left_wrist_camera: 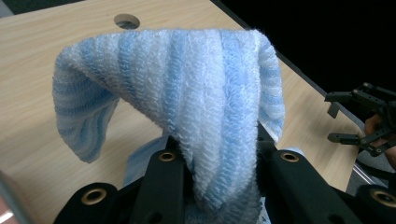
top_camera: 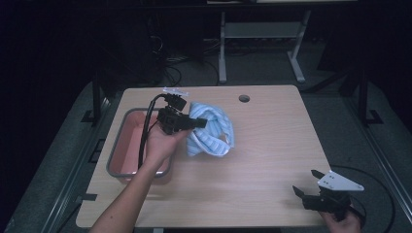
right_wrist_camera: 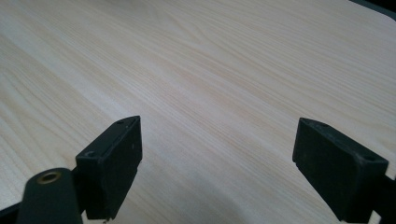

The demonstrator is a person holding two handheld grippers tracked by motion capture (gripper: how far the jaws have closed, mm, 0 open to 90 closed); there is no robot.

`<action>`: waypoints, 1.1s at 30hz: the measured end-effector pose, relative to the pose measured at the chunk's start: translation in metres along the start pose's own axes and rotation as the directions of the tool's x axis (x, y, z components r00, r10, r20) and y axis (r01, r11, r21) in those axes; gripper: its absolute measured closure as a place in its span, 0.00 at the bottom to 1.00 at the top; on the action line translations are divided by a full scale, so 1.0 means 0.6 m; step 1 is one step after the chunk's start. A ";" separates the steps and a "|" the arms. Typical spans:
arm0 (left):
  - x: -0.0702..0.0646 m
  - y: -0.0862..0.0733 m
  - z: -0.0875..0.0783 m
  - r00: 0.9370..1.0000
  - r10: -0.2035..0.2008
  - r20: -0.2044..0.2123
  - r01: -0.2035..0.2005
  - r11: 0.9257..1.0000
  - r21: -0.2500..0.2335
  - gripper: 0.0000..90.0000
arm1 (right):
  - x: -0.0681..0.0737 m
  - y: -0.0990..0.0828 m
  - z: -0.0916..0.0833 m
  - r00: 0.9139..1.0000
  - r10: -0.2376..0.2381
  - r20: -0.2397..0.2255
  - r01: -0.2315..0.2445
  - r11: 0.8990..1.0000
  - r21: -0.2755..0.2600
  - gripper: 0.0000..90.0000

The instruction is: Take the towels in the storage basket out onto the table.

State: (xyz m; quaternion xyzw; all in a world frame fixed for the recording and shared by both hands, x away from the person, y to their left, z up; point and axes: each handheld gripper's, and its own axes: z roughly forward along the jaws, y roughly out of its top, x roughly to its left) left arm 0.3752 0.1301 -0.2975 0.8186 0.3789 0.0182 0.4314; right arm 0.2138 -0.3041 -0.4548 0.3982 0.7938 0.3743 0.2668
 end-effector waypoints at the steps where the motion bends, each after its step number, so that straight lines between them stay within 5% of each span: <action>1: -0.001 0.000 0.005 1.000 -0.001 0.005 0.001 1.000 0.005 0.81 | 0.000 0.000 0.000 1.000 0.001 0.000 -0.001 1.000 0.000 0.17; 21: -0.014 0.010 0.070 0.998 0.005 0.060 -0.006 1.000 0.016 0.81 | -0.007 -0.008 0.005 1.000 0.017 0.004 -0.017 1.000 0.004 0.17; 33: -0.026 0.010 0.130 0.999 0.025 0.036 -0.027 0.998 0.059 0.80 | -0.008 -0.006 0.003 1.000 0.005 0.003 -0.005 1.000 -0.003 0.17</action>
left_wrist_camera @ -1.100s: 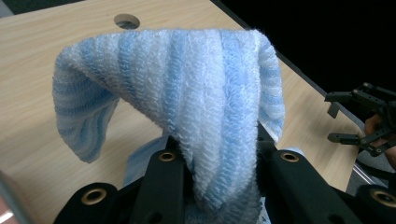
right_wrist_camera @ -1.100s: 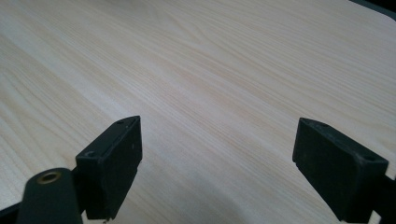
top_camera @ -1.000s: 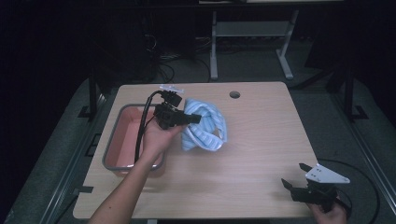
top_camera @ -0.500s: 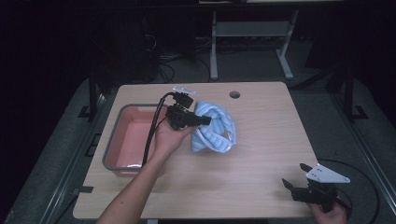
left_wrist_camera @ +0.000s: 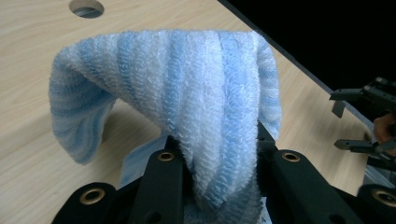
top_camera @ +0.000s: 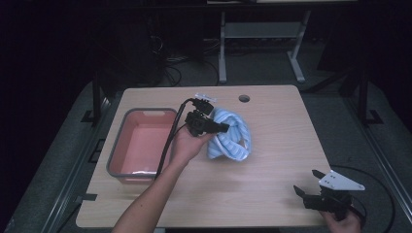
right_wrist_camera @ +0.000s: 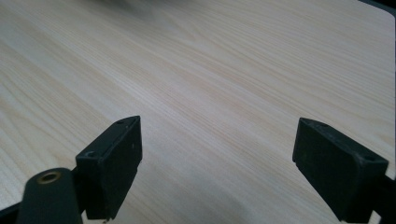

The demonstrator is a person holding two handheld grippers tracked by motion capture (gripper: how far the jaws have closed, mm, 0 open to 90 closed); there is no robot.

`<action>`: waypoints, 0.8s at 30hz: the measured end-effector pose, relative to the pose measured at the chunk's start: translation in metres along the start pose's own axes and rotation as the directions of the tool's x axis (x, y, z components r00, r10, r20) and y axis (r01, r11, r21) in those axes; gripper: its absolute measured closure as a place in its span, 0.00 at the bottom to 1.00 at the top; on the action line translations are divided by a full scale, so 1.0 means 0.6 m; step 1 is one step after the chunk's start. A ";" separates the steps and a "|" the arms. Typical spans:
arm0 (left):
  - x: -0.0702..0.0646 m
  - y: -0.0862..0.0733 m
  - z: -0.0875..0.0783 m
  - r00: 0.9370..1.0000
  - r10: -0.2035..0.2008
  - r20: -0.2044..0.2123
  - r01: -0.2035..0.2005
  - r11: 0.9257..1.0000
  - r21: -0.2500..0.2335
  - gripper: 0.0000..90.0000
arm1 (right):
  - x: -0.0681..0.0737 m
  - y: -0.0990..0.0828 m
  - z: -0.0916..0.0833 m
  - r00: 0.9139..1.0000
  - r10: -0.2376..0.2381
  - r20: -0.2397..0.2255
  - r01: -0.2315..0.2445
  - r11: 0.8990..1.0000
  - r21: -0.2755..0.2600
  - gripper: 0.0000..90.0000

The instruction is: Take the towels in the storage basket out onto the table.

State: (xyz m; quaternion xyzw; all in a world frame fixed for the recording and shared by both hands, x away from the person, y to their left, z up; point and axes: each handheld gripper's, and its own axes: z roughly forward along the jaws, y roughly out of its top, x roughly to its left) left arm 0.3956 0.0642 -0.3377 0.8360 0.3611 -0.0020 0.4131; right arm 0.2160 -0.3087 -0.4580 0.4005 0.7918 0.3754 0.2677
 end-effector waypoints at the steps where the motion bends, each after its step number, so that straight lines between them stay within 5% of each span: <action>1: 0.000 0.000 0.005 1.000 0.000 0.003 0.000 1.000 0.003 0.80 | 0.000 0.000 0.000 1.000 0.004 -0.001 -0.004 1.000 -0.002 0.17; 24: -0.004 -0.020 0.084 0.999 -0.032 0.004 0.032 0.998 0.051 0.80 | 0.000 0.002 -0.005 1.000 0.011 -0.005 -0.011 1.000 -0.015 0.17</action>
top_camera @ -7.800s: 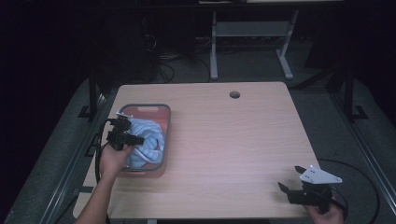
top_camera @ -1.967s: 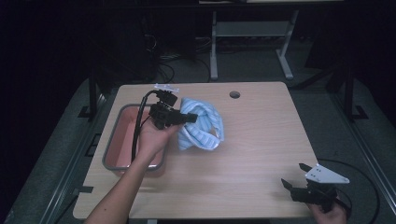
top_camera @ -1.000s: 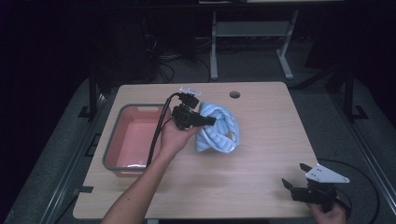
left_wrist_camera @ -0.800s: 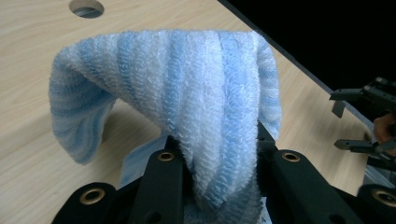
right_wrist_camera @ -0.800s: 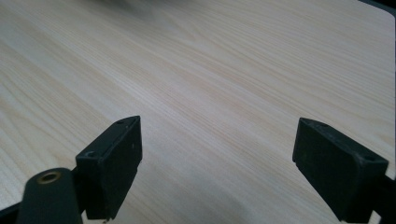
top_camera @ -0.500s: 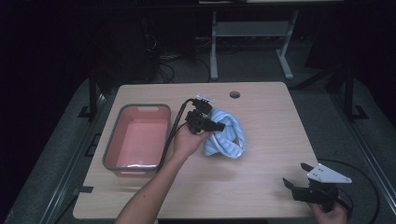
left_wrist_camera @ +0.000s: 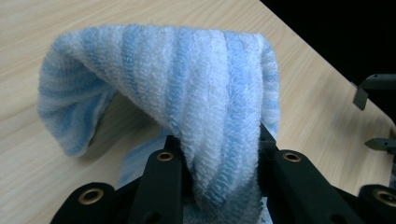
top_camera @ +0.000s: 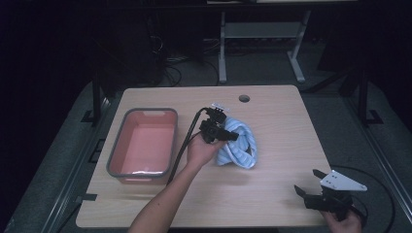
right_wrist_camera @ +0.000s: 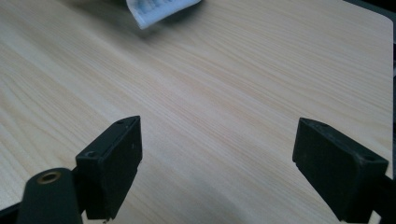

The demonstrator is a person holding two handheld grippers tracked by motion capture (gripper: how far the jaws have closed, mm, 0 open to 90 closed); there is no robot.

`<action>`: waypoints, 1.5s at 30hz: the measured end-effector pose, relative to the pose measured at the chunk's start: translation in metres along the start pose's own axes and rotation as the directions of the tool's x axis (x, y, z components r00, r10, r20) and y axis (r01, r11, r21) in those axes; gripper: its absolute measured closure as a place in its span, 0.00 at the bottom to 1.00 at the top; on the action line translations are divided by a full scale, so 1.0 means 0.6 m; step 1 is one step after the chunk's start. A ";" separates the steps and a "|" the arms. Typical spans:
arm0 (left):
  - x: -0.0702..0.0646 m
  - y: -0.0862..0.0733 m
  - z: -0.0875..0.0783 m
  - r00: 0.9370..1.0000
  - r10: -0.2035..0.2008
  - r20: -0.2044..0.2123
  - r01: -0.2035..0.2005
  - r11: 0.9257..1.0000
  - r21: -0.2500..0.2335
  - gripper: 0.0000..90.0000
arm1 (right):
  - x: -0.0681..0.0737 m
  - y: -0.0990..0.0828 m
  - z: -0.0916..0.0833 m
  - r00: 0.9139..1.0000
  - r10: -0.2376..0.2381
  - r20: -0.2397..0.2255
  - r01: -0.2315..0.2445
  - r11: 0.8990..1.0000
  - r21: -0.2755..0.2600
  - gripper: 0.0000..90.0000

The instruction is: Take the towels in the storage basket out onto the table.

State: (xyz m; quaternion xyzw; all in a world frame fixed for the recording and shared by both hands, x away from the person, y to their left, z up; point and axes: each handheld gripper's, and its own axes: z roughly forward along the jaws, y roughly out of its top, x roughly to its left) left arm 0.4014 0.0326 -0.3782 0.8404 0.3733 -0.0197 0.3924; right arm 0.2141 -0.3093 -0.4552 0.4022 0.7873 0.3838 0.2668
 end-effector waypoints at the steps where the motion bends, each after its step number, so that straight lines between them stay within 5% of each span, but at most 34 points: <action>1: 0.001 0.000 0.003 1.000 0.000 0.002 0.000 1.000 0.002 0.80 | -0.001 0.000 0.000 1.000 -0.002 0.000 0.002 1.000 -0.001 0.17; 30: -0.006 -0.015 0.078 0.999 -0.037 0.024 0.037 0.999 0.027 0.76 | 0.003 0.000 0.009 1.000 -0.006 -0.003 0.006 1.000 0.019 0.17; 37: -0.013 -0.017 0.086 1.000 -0.020 0.011 0.020 0.999 0.038 0.76 | 0.005 0.001 0.010 1.000 -0.007 -0.004 0.007 1.000 0.021 0.17; 45: -0.013 -0.020 0.079 1.000 -0.025 0.016 0.025 0.999 0.025 0.60 | 0.007 0.001 0.010 1.000 -0.010 -0.002 0.010 1.000 0.025 0.17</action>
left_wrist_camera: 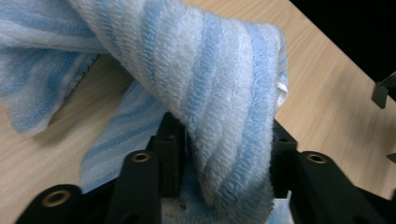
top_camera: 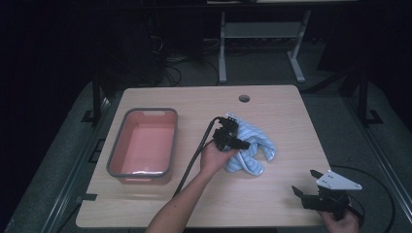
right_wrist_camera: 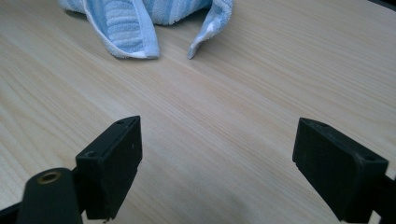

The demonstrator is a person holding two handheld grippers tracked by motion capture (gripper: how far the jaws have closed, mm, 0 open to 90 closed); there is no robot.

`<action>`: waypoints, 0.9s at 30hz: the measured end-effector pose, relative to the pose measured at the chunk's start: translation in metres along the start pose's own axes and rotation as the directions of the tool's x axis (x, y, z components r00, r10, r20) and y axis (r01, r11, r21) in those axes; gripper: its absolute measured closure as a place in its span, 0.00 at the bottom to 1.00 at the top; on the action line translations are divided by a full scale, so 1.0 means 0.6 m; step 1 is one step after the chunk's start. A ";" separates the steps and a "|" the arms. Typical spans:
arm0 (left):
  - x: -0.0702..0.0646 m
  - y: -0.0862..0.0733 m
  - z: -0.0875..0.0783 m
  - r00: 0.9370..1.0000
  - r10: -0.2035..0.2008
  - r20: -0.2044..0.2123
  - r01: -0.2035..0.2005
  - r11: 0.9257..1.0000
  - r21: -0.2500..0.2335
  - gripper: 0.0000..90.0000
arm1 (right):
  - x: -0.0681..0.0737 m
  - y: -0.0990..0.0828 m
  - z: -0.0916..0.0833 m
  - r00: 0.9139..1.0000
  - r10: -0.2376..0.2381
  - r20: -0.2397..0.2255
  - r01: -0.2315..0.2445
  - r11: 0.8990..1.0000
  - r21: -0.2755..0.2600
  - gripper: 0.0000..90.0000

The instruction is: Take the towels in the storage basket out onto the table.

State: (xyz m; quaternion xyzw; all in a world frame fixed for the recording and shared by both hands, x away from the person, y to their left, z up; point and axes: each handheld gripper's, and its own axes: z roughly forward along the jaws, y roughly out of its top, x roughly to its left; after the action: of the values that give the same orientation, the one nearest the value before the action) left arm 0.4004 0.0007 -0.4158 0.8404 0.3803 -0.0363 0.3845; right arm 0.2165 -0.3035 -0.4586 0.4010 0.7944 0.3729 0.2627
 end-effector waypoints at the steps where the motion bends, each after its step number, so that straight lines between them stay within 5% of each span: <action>1: 0.001 -0.001 -0.002 1.000 -0.004 0.004 0.004 1.000 -0.001 0.58 | 0.000 0.000 0.000 1.000 -0.001 0.000 0.001 1.000 0.000 0.17; 14: 0.001 -0.020 -0.031 1.000 0.000 0.016 0.001 1.000 -0.023 0.44 | 0.000 -0.001 -0.004 1.000 0.002 0.013 -0.002 1.000 -0.002 0.17; 27: 0.004 -0.041 -0.071 1.000 0.007 0.014 -0.006 0.998 -0.058 0.41 | -0.001 0.002 0.002 1.000 0.003 0.019 -0.003 1.000 0.000 0.17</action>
State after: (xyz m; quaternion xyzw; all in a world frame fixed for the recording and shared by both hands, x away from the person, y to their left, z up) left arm 0.3760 0.0414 -0.4019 0.8297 0.3759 -0.0297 0.4116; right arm 0.2184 -0.3032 -0.4578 0.4058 0.7913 0.3693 0.2697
